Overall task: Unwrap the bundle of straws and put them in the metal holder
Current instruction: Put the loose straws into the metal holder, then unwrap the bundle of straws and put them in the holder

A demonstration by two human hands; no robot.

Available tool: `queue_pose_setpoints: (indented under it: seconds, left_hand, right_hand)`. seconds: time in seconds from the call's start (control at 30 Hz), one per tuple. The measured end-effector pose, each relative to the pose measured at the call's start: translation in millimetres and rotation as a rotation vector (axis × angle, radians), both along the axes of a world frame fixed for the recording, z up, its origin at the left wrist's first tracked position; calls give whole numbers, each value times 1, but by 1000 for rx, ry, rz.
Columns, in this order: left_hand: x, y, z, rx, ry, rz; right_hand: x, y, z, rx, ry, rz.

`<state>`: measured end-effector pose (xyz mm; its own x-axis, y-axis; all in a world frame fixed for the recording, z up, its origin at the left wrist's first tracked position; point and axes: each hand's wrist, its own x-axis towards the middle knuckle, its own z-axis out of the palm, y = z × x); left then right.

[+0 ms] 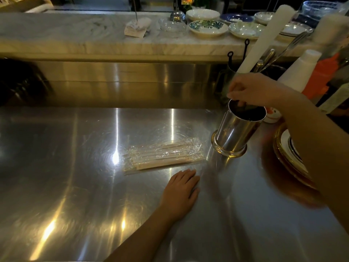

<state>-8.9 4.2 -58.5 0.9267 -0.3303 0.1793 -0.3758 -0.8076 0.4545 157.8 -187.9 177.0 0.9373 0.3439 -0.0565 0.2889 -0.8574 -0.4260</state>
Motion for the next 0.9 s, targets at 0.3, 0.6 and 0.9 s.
queue_pose_setpoints:
  seconds: [0.3,0.6,0.9]
  left_hand:
    - [12,23,41,-224,-24,158]
    - [45,80,54,-6,-51,373]
    - [48,90,36,228,91,357]
  right_hand:
    - [-47,57,-40,219,-422,190]
    - [-36,94,-143,-58,1,358]
    - [-30,106,-184,-233,72,433]
